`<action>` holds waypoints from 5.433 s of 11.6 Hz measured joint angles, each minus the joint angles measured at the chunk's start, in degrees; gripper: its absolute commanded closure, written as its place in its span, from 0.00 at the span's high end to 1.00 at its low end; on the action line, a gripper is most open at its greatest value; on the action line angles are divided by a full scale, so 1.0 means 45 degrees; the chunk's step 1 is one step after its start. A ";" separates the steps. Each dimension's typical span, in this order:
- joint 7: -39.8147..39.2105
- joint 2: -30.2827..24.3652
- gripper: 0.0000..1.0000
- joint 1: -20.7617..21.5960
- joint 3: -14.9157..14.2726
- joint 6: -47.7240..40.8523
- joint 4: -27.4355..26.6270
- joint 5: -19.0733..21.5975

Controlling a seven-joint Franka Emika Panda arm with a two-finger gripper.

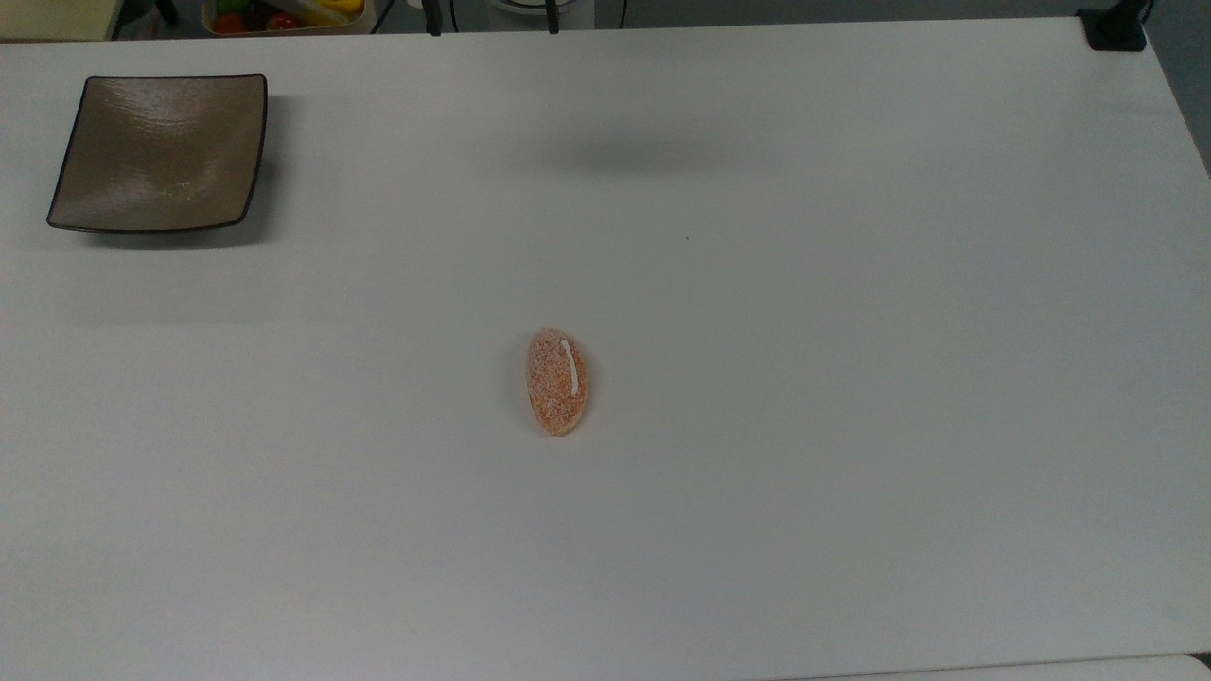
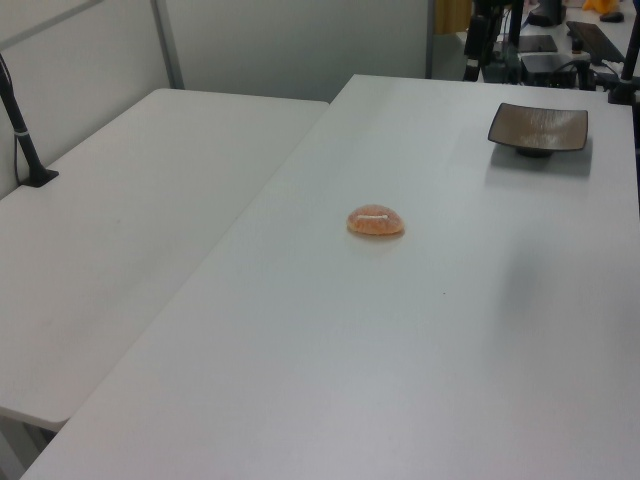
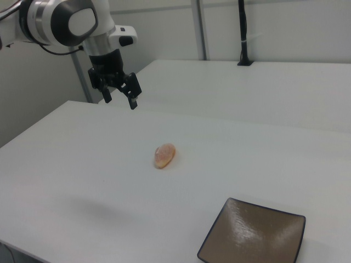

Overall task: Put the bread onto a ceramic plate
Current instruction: 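Move the open gripper down toward the orange bread roll, then lower the gripper around the bread roll and close on it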

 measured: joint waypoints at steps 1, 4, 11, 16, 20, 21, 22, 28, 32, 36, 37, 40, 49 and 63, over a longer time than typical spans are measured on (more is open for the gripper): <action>0.0000 0.0000 1.00 0.0071 0.0000 0.0000 -0.0044 0.0000; 0.0001 0.0000 1.00 0.0079 0.0000 0.0000 -0.0117 0.0000; 0.0001 0.0002 1.00 0.0257 0.0002 0.0000 -0.0516 0.0000; -0.0045 0.0155 1.00 0.0321 0.0154 0.0004 -0.0741 0.0000; -0.1347 0.0656 1.00 0.0605 0.0191 0.0030 -0.0759 0.0000; -0.1716 0.0801 1.00 0.0657 0.0194 0.0344 -0.0766 0.0000; -0.2090 0.1009 1.00 0.0667 0.0194 0.0892 -0.0775 0.0000; -0.2381 0.2581 1.00 0.0687 0.0193 0.3970 -0.0781 -0.0001; -0.2384 0.3739 1.00 0.0690 0.0194 0.5962 -0.0768 -0.0001; -0.2413 0.4853 1.00 0.0832 0.0194 0.7857 -0.0762 -0.0013; -0.2413 0.5007 1.00 0.0852 0.0194 0.8010 -0.0758 -0.0014; -0.2413 0.5514 1.00 0.0855 0.0194 0.8050 -0.0697 -0.0023; -0.2412 0.6932 1.00 0.0541 0.0124 0.9032 -0.0511 -0.0024; -0.2412 0.7432 0.26 0.0604 0.0127 0.9858 -0.0162 -0.0379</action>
